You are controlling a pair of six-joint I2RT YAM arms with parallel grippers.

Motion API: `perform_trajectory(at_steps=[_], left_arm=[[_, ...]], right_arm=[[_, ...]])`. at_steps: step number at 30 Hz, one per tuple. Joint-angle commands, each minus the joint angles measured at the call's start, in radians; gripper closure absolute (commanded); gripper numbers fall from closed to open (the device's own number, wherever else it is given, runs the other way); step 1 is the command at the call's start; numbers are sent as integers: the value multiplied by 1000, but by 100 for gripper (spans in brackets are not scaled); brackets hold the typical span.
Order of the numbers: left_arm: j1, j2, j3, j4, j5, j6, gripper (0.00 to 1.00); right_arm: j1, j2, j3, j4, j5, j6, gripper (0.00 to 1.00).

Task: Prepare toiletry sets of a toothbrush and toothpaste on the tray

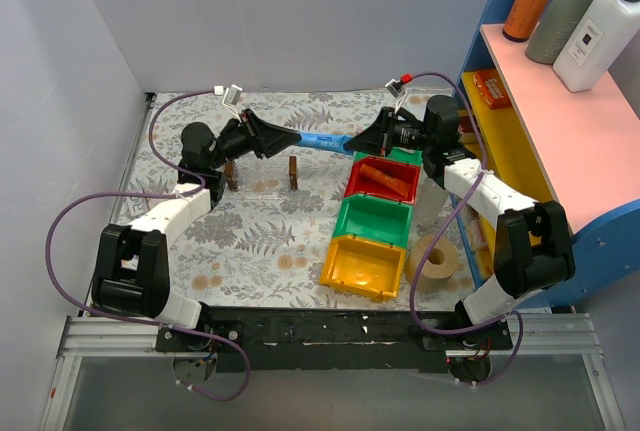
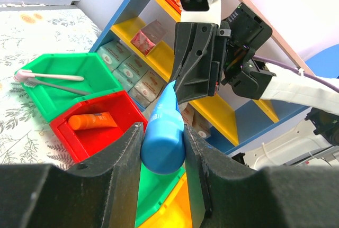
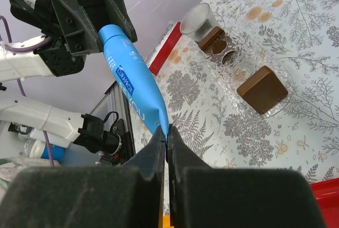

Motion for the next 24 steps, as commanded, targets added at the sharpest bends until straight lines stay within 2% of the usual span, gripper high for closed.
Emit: perform_trajectory(at_steps=[1,3,5,6,8,9,11,13,16,21,24], left_arm=[[-9,-41,0,17,14,26,100],[-9,-37,7,-7,14,43,100],[-9,-34,14,-38,11,57,92],[-9,-33,20,-47,9,74,70],[-7,-38,24,-84,-3,92,51],[-7,-40,30,-98,-9,118,33],[-7,-49,38,-154,-46,144,15],[-7,-55,46,-179,-63,172,3],[-7,-72,60,-221,-81,242,2],[-7,-133,122,-451,-213,478,2],[-9,-150,152,-489,-162,548,2]], right_arm=[[15,-16,22,82,-30,17,99],[13,-18,25,79,-28,13,99],[10,-19,39,58,-25,-13,99],[6,-22,45,18,-22,-29,99],[4,-27,79,-45,-16,-96,99],[1,-28,93,-116,-4,-122,99],[-3,-36,120,-193,10,-211,99],[-3,-34,173,-323,30,-277,99],[-3,-27,252,-492,53,-383,99],[-2,-2,389,-758,122,-581,99],[-2,30,481,-919,130,-656,99]])
